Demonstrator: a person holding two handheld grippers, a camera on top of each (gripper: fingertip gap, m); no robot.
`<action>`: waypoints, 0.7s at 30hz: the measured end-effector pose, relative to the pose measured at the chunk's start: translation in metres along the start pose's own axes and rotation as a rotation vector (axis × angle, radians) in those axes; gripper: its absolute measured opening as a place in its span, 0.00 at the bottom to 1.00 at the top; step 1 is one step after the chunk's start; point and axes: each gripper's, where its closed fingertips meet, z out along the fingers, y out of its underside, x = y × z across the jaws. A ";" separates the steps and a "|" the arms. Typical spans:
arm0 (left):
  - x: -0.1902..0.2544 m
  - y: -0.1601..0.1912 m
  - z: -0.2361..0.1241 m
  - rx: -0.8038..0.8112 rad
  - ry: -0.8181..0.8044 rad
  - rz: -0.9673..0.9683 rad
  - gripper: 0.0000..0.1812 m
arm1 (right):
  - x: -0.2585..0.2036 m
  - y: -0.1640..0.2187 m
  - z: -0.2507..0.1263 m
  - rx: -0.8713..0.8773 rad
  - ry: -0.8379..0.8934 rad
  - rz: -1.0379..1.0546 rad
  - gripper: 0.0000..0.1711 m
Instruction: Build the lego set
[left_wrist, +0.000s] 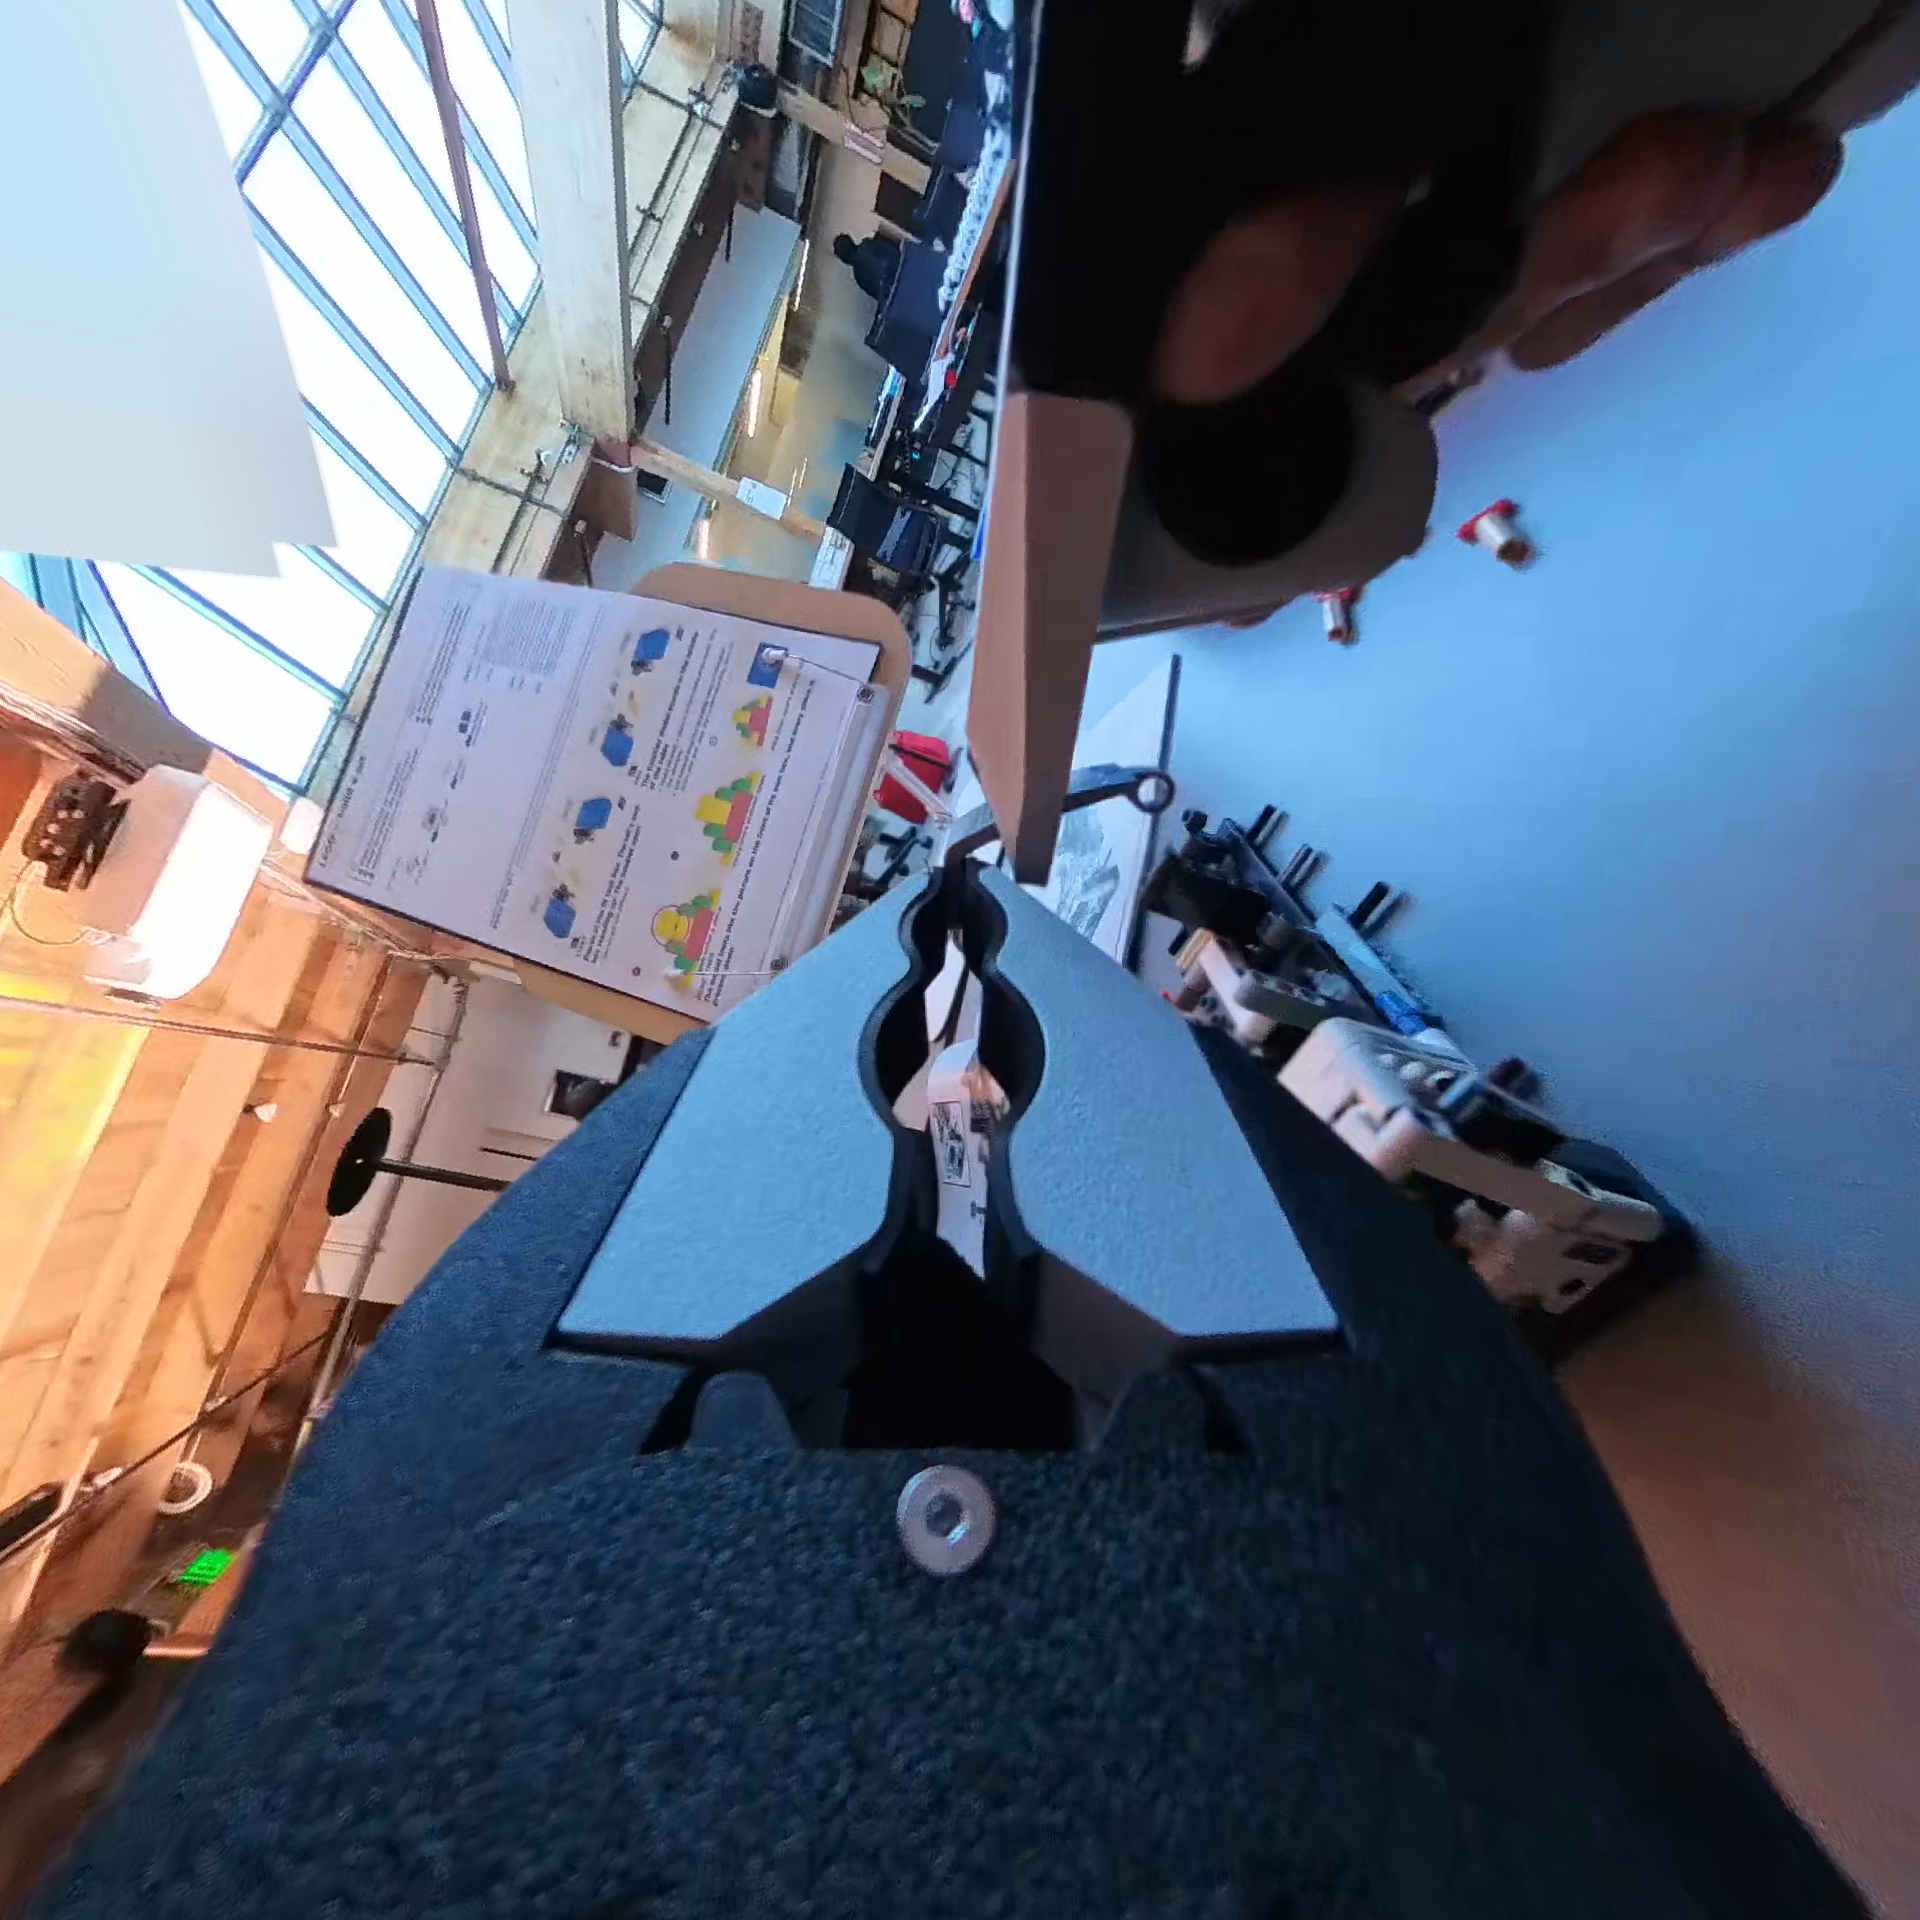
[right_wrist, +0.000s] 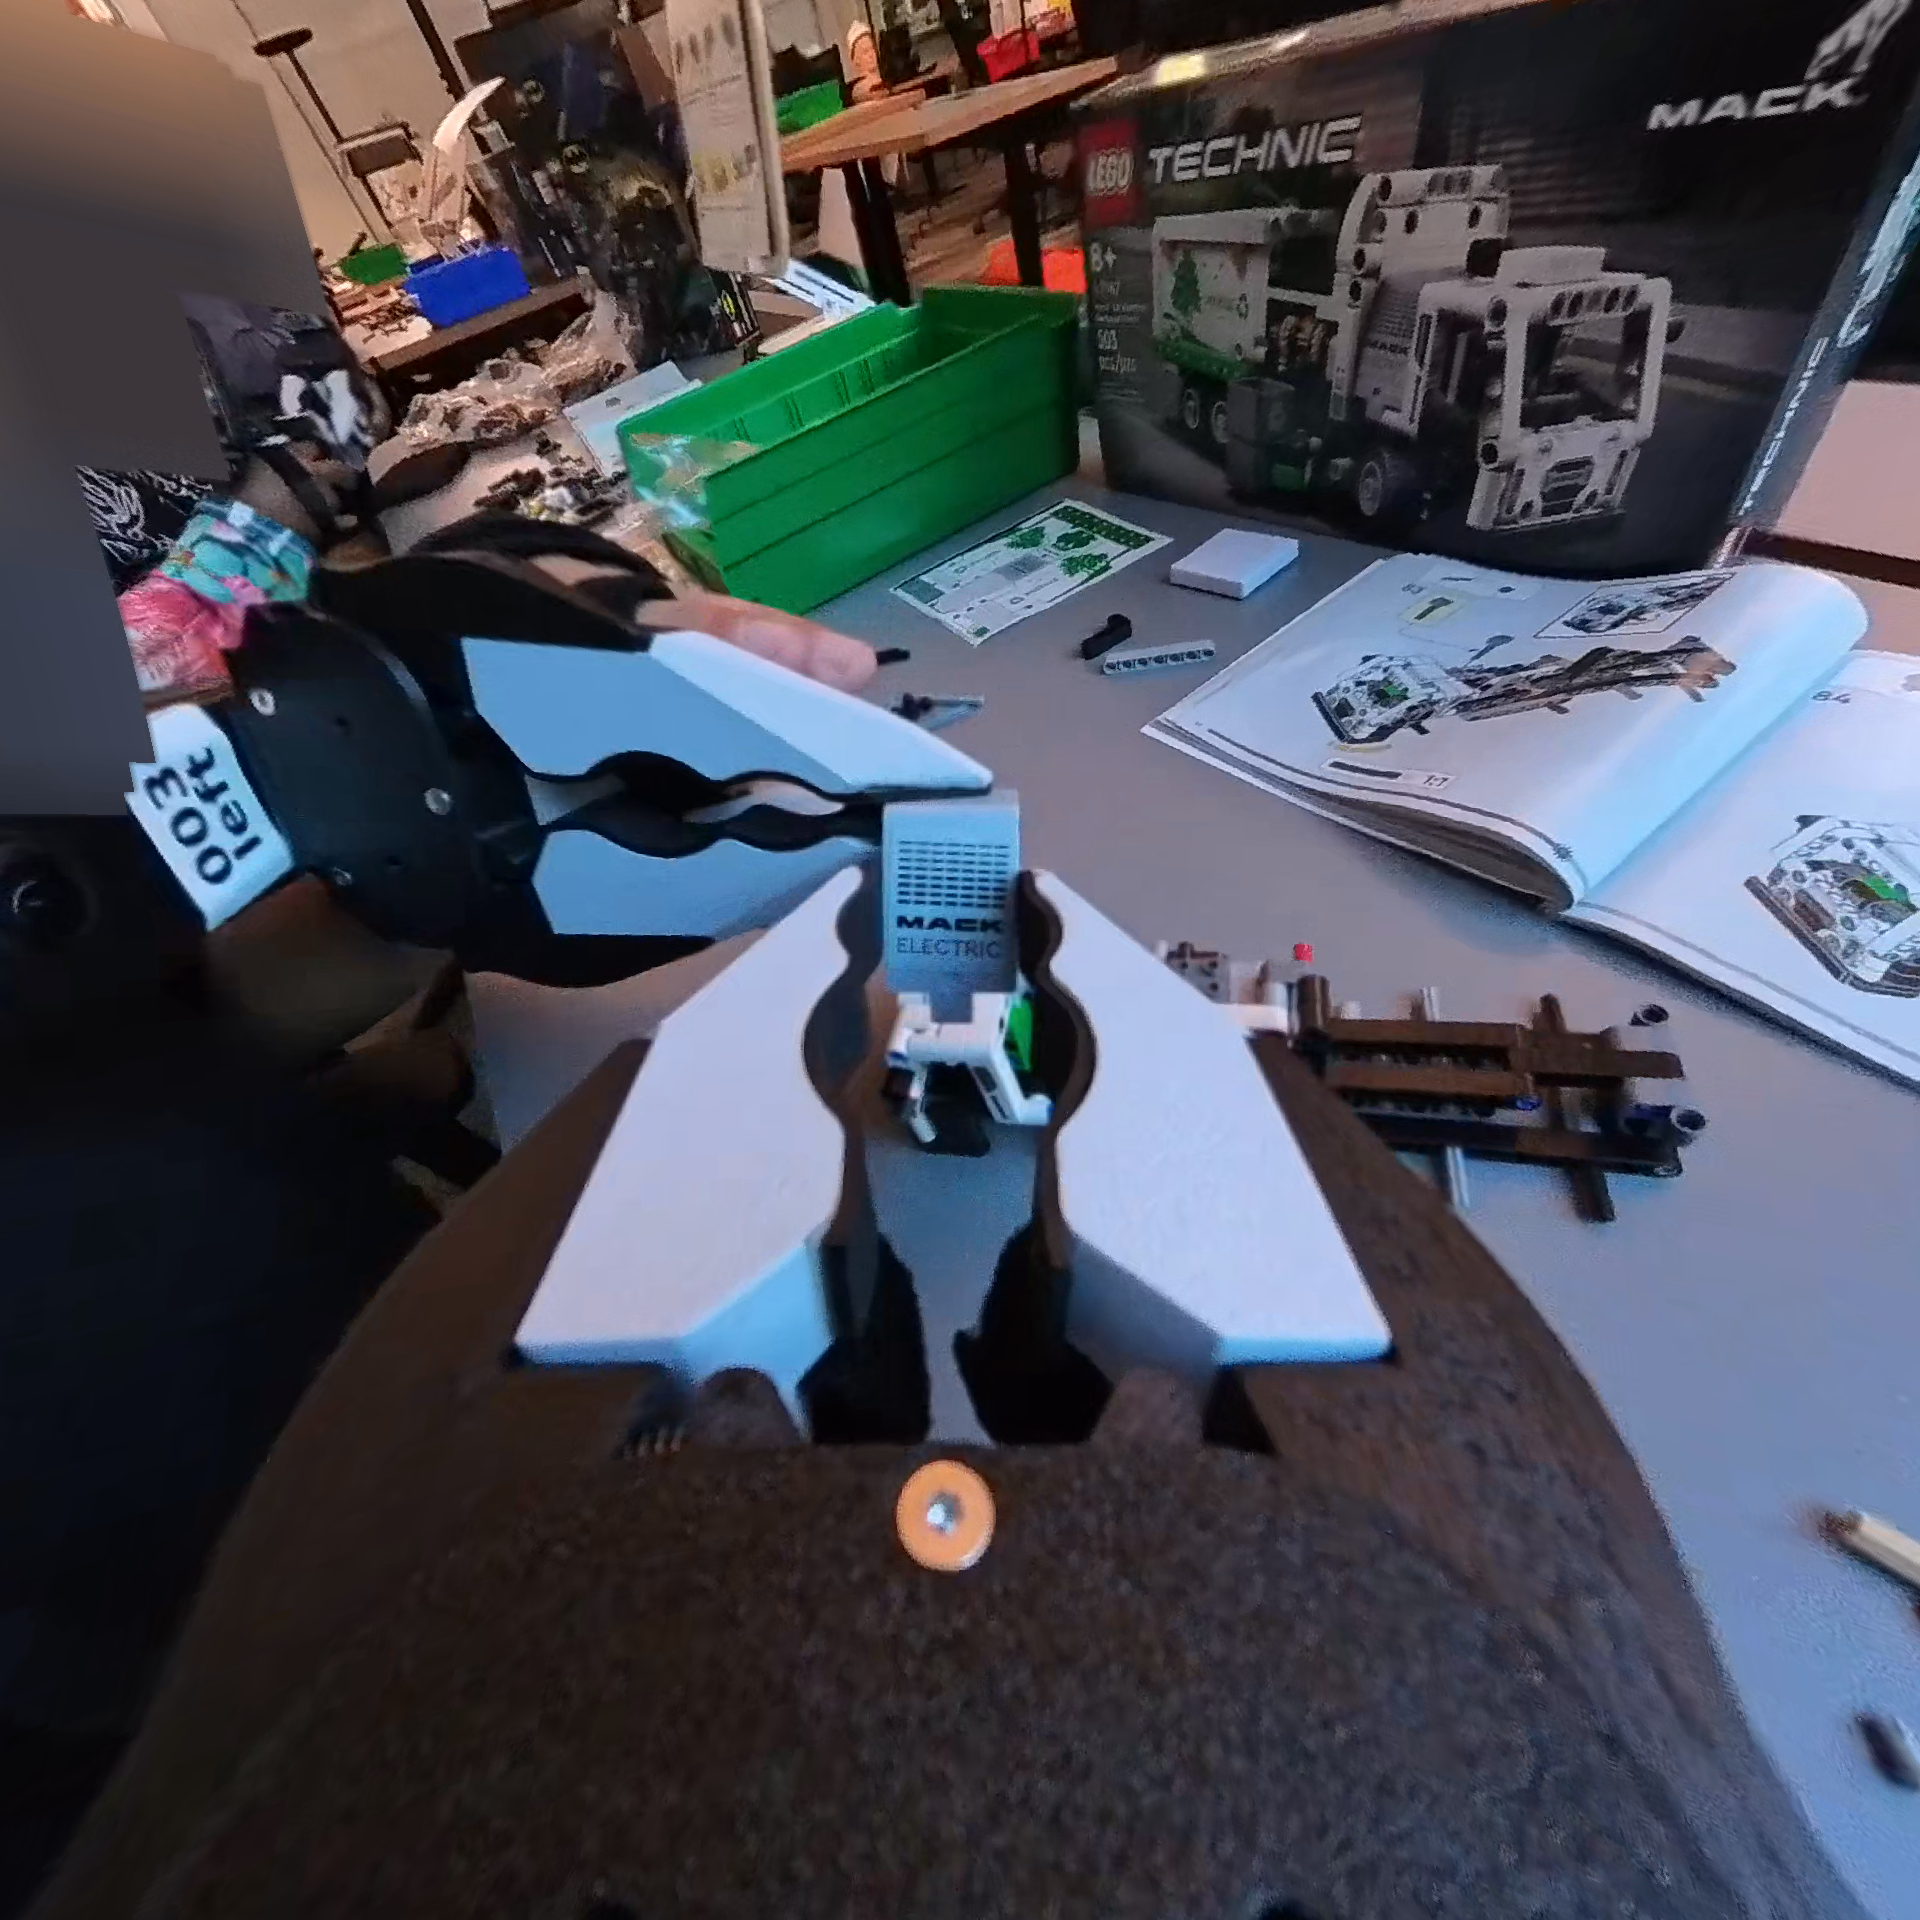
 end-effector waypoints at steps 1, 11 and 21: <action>0.005 -0.003 -0.003 0.000 0.012 0.001 0.00 | -0.002 0.004 -0.003 -0.006 0.010 -0.006 0.14; 0.015 0.021 -0.034 -0.075 0.175 -0.648 0.15 | 0.028 0.053 -0.018 -0.026 0.224 -0.055 0.14; 0.043 0.054 -0.034 -0.171 0.304 -1.073 0.37 | 0.044 0.067 0.013 -0.040 0.265 -0.101 0.14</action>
